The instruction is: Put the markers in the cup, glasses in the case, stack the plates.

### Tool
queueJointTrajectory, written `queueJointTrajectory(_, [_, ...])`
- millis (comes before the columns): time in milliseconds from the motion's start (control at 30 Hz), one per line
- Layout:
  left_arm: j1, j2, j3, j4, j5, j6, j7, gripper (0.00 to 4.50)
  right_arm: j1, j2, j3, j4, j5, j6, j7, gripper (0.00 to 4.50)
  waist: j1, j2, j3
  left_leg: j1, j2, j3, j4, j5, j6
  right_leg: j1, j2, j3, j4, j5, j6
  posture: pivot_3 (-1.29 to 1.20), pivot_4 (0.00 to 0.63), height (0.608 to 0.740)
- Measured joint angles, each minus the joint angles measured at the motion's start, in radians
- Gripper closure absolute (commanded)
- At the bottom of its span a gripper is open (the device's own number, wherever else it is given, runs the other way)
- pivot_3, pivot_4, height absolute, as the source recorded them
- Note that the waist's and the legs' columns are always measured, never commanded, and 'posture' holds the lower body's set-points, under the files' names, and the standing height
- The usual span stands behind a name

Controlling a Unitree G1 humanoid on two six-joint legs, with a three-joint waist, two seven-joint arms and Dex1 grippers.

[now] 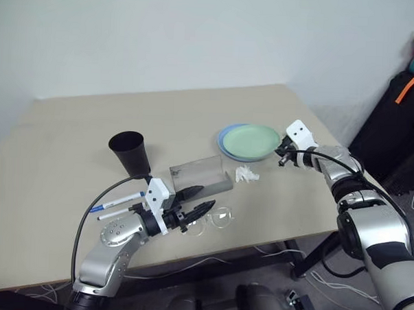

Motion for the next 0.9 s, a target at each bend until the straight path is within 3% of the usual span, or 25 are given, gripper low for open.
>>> queueJointTrajectory(600, [0.001,0.000,-0.001,0.000,0.000,0.000,0.002,1.83,-0.010,0.048,-0.027,0.026,-0.014,-0.071,-0.014,3.98,0.000,0.000,0.000,-0.001,0.000,0.000,0.000,0.000,0.000,0.000,0.000,0.001,0.000,0.000,0.000,0.00,0.000,0.720])
queueJointTrajectory(700, [0.000,0.000,-0.002,0.000,0.000,0.000,0.002,1.83,-0.009,0.048,-0.035,0.024,-0.008,-0.072,0.040,3.98,0.000,0.000,0.000,-0.001,0.000,0.000,0.000,0.000,0.000,0.000,0.000,0.001,0.000,0.000,0.000,0.00,0.000,0.720])
queueJointTrajectory(900, [0.001,0.000,-0.002,0.000,0.000,0.001,0.002,1.83,0.046,0.038,-0.031,-0.053,0.025,-0.071,0.290,3.98,0.000,0.000,0.000,0.000,0.000,-0.001,0.000,0.000,0.000,0.000,0.000,0.001,0.000,0.000,0.000,0.00,0.000,0.720])
